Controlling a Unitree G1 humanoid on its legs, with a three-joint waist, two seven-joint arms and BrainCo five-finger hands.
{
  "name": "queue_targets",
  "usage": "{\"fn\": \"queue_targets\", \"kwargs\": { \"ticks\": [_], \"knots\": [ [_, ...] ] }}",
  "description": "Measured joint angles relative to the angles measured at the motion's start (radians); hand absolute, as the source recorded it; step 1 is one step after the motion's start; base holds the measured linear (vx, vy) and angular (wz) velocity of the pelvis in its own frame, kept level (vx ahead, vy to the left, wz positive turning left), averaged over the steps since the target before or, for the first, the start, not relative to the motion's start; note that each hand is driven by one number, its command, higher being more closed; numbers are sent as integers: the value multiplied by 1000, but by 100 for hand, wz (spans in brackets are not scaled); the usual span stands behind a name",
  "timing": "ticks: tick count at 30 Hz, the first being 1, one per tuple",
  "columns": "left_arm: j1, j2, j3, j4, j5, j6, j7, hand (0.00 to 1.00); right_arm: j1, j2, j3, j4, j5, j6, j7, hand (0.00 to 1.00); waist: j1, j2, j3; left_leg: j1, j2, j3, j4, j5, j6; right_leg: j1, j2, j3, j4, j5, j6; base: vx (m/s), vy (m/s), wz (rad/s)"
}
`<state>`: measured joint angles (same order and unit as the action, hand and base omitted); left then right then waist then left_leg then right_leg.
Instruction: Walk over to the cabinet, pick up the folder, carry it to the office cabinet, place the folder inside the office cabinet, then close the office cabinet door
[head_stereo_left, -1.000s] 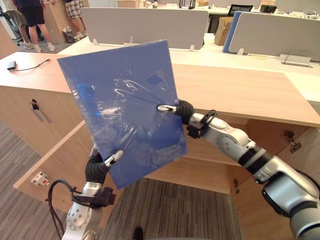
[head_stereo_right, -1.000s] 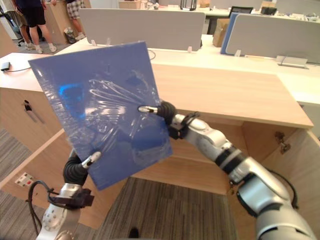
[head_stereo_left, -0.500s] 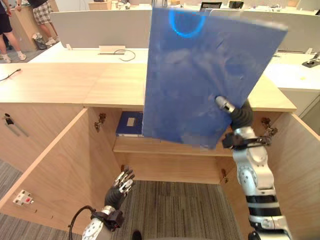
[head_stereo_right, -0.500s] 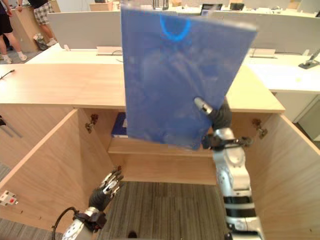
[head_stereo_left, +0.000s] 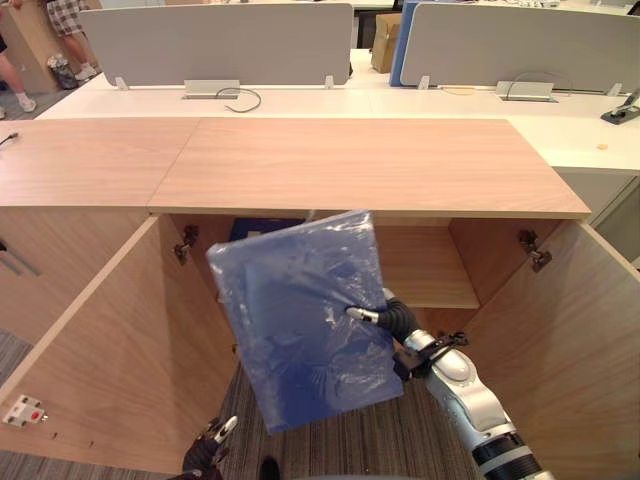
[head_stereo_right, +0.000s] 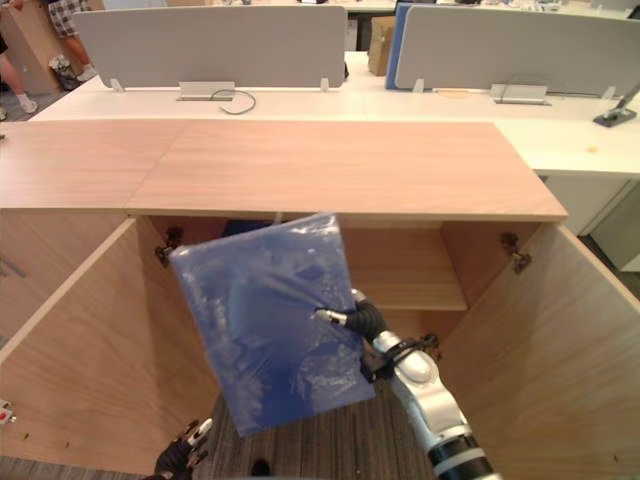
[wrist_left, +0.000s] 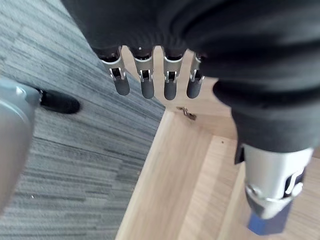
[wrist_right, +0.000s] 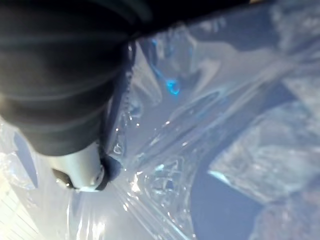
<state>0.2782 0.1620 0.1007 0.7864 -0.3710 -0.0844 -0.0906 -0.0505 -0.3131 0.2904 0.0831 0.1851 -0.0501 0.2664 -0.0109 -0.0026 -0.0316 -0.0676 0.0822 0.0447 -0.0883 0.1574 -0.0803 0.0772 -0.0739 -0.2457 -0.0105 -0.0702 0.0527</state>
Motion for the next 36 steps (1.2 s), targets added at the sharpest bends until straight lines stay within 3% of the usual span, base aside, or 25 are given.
{"fn": "queue_targets", "kwargs": {
  "ticks": [2,4,7,11,13,15,17,18,20,24,29,32,35,36],
  "knots": [
    [1,0,41,43,60,-8,34,0,1,-8,19,19,-90,-14,-13,100,1,-4,5,1,2,4,6,-12,-1,0,0,4,2,-1,0,7,32,-7],
    [0,0,82,65,92,-13,53,0,6,-8,34,31,-117,-15,-14,100,10,-12,30,-22,13,15,90,-71,-1,0,-1,17,20,-11,-4,-13,16,-22],
    [1,-8,125,109,96,-17,67,0,12,-9,82,31,-132,-17,-14,100,29,2,80,-122,71,29,403,-208,-15,19,25,37,51,-54,-31,-35,-1,-27],
    [-2,-52,150,127,97,-17,76,0,22,5,96,29,-178,-17,-31,100,62,-3,122,-263,97,20,734,-168,-15,61,31,71,51,-62,-52,-5,-18,-19],
    [2,-71,151,146,96,-15,78,0,26,19,97,25,-175,-16,-37,100,73,-11,127,-283,56,3,700,-250,-2,66,9,89,56,-72,-56,87,22,-20],
    [3,-73,156,147,97,-14,86,0,26,36,102,24,-166,-16,-44,100,87,-8,130,-278,12,-2,591,-265,-6,65,-4,103,57,-67,-45,209,134,-31],
    [7,-80,166,148,105,-14,94,0,26,52,107,24,-166,-16,-44,100,97,30,122,-238,2,-4,434,-168,-10,67,8,118,62,-77,-17,251,203,-29],
    [-12,-76,179,159,126,-13,97,0,23,79,103,41,-167,-12,-51,100,102,16,133,-219,-13,10,416,-151,38,74,-6,125,62,-87,-2,171,157,-17],
    [-37,-75,178,157,147,-13,101,0,19,98,105,40,-168,-10,-57,100,99,2,134,-214,-37,17,406,-166,43,68,-32,117,68,-87,4,166,128,-3],
    [-59,-78,173,157,187,-14,101,0,3,121,129,40,-175,-10,-56,100,103,2,134,-171,-64,54,364,-176,61,73,-69,119,69,-73,30,131,88,-15],
    [-60,-81,140,160,222,-13,101,0,4,123,144,63,-210,-10,-52,100,101,9,114,-133,-78,77,267,-143,76,42,-89,122,85,-64,42,30,8,-18],
    [-45,-96,131,166,231,-13,101,0,1,120,141,103,-215,-10,-53,100,106,42,100,-94,-80,96,201,-135,83,-15,-100,121,195,-64,44,28,45,-29],
    [-1,-108,130,166,250,-12,98,0,-1,121,146,129,-246,-10,-52,100,104,68,89,-24,-78,118,162,-139,89,-105,-135,56,437,-65,40,36,105,-27],
    [14,-106,131,166,259,-11,96,0,-2,120,153,132,-248,-10,-52,100,105,70,90,-1,-76,124,168,-153,102,-132,-168,-8,536,-53,11,47,114,-10]
  ]
}}
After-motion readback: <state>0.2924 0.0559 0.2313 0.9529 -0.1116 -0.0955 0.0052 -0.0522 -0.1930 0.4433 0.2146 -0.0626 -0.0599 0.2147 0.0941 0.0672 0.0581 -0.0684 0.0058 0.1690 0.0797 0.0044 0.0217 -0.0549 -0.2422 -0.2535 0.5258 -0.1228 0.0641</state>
